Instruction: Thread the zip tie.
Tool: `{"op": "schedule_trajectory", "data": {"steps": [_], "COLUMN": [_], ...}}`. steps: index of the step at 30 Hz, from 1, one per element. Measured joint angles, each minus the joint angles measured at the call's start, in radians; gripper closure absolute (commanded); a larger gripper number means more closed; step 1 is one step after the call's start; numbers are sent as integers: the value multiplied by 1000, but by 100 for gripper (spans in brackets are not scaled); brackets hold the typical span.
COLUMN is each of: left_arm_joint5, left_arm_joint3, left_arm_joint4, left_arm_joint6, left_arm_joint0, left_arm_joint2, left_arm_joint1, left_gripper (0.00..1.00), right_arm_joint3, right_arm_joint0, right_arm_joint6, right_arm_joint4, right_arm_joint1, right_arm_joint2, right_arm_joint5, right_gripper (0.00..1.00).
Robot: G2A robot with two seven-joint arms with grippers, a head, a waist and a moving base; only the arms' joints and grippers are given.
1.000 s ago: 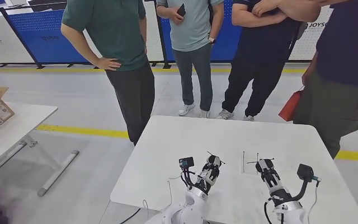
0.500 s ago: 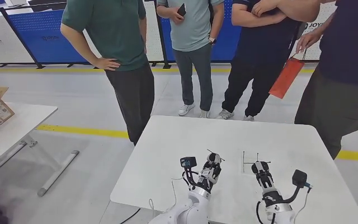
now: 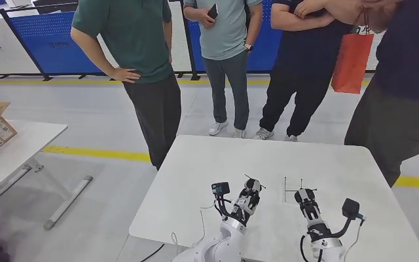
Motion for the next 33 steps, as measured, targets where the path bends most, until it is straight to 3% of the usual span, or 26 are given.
{"op": "schedule_trajectory", "data": {"steps": [5, 19, 28, 33], "left_arm_joint5": [-4, -2, -2, -2], "left_arm_joint3": [-16, -18, -18, -18], "left_arm_joint4": [52, 50, 50, 50], "left_arm_joint6": [-44, -42, -42, -42], "left_arm_joint0": [20, 22, 22, 22], "left_arm_joint2": [-27, -31, -31, -31], "left_arm_joint1": [11, 11, 11, 11], "left_gripper": [100, 100, 100, 100], "right_arm_joint3": [0, -1, -53, -31], "right_arm_joint0": [0, 0, -69, -104], "right_arm_joint6": [0, 2, 83, 62], "right_arm_joint4": [0, 0, -29, -82], "right_arm_joint1": [0, 0, 15, 18], "right_arm_joint2": [0, 0, 66, 71], "right_arm_joint5": [0, -3, -95, -147], "right_gripper": [100, 100, 100, 100]}}
